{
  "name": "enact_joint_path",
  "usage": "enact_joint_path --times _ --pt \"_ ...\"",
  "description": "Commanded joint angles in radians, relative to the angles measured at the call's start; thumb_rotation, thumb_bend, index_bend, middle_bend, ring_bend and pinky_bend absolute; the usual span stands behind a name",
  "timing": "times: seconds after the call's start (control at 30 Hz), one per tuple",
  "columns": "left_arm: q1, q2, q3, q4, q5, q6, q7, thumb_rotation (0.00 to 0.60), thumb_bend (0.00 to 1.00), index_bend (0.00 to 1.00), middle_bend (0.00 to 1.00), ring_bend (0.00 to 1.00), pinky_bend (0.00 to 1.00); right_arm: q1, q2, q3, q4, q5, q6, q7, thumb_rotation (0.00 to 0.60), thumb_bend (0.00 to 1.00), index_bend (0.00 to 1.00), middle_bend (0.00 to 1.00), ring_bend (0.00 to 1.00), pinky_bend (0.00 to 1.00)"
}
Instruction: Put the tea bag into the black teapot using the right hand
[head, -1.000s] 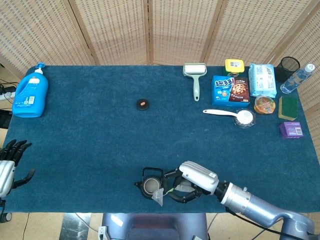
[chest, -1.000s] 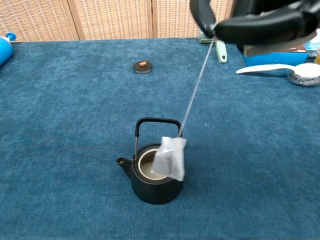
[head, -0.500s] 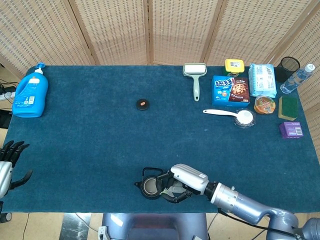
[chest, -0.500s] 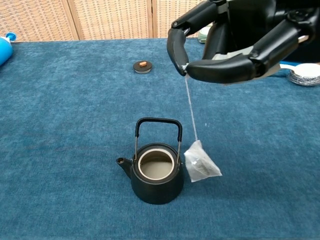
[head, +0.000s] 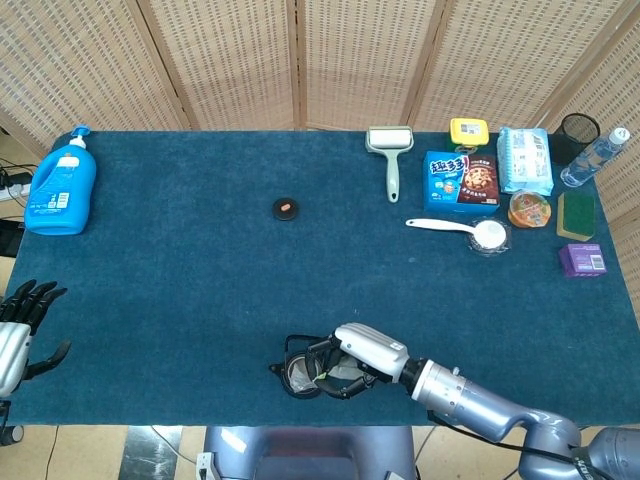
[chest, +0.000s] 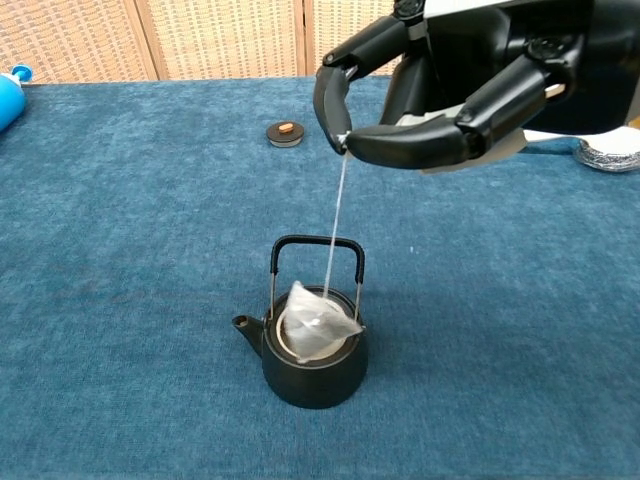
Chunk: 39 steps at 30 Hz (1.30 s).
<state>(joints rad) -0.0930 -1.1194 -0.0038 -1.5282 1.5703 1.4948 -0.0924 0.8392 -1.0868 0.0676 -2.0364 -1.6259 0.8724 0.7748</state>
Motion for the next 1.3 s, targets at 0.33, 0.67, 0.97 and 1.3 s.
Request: enact_joint_path --times 0.33,0.67,0.97,1.3 --pt "-0.002 -0.001 0.004 0.001 -0.002 -0.01 0.001 0.6 0.35 0.14 0.12 0.0 0.14 0.01 -0.041 0.008 0.049 0.04 -0.017 0.01 0.6 0.53 0.62 1.0 1.0 1.0" --pt "0.0 -0.003 0.007 0.01 -0.008 -0.014 -0.006 0.6 0.35 0.14 0.12 0.0 0.14 0.021 -0.087 0.012 0.08 0.064 -0.037 -0.012 0.6 0.53 0.62 1.0 1.0 1.0" --pt "0.001 -0.006 0.009 0.017 -0.007 -0.014 -0.012 0.6 0.35 0.14 0.12 0.0 0.14 0.013 -0.138 -0.01 0.122 0.079 -0.05 -0.062 0.6 0.53 0.62 1.0 1.0 1.0" --pt "-0.004 -0.005 0.009 0.004 -0.002 -0.018 0.002 0.6 0.35 0.14 0.12 0.0 0.14 -0.018 -0.117 -0.05 0.139 0.057 -0.038 -0.076 0.6 0.53 0.62 1.0 1.0 1.0"
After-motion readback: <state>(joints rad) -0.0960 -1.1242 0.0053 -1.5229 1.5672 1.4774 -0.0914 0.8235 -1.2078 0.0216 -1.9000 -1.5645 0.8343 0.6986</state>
